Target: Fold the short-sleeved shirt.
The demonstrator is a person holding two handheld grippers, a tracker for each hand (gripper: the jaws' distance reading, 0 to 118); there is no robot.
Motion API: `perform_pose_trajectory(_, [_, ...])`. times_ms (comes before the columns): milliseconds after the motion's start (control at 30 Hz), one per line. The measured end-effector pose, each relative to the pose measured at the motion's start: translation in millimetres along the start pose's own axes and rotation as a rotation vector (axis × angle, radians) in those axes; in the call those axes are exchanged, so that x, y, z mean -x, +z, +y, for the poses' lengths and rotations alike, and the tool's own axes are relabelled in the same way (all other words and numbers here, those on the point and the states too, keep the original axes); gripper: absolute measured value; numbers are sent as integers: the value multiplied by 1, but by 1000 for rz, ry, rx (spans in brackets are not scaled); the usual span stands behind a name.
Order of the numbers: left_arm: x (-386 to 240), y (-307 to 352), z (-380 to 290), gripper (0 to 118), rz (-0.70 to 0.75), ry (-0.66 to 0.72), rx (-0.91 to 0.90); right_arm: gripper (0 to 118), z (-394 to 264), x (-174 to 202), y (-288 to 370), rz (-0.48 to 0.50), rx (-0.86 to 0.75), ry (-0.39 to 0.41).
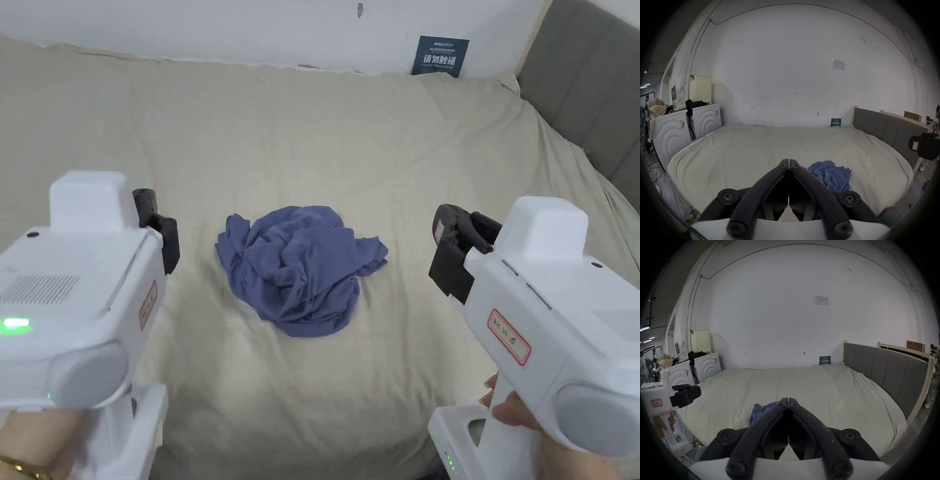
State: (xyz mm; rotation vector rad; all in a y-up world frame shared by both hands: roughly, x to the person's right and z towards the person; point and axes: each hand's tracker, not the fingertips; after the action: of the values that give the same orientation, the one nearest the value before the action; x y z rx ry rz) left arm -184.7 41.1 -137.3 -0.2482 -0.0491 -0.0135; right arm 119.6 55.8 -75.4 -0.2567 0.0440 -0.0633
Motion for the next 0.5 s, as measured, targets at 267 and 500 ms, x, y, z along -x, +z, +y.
perform_pose_trajectory(267, [-17, -137, 29, 64, -114, 25, 328, 2, -2, -11, -18, -5, 28, -15])
perform_pose_trajectory(500, [-38, -269, -6, 117, -46, 84, 671, 2, -15, -32, -44, -49, 89, -15])
